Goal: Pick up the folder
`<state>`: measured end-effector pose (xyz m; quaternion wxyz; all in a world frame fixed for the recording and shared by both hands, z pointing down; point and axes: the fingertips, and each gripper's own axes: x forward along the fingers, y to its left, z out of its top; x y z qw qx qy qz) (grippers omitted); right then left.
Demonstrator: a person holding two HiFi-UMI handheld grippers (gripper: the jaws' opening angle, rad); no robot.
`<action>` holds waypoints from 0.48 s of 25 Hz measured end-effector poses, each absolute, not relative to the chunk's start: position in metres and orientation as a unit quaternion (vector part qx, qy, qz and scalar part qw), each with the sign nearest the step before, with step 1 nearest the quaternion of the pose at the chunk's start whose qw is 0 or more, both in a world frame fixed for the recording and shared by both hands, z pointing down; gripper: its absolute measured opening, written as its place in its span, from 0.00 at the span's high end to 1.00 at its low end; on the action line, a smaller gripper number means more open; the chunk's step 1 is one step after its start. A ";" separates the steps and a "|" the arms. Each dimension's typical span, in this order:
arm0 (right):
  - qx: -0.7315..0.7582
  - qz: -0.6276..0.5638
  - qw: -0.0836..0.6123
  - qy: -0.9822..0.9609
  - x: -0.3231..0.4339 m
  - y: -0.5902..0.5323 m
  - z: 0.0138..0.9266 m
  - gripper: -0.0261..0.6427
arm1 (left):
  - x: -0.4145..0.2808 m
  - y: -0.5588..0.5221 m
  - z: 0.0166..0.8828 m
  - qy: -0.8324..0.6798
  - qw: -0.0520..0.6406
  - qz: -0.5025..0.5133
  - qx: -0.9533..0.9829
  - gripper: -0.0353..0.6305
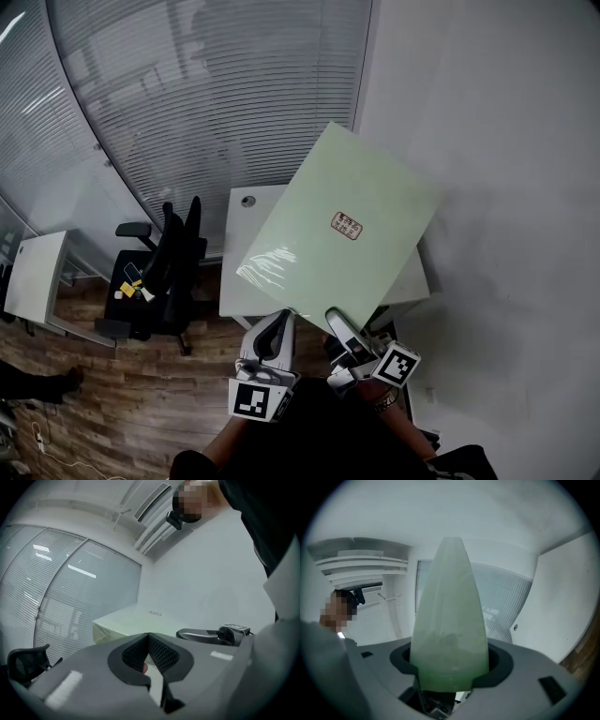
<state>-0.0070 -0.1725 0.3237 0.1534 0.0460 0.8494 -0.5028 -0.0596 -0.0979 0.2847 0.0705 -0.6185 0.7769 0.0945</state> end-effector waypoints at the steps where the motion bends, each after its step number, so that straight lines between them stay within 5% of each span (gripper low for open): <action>1: 0.043 -0.504 0.149 0.850 -0.008 -0.172 0.325 0.54 | -0.061 -0.097 0.284 0.777 0.075 0.098 -0.618 0.94; 12: 0.040 -0.520 0.131 0.843 -0.015 -0.162 0.342 0.54 | -0.068 -0.087 0.299 0.784 0.048 0.083 -0.613 0.94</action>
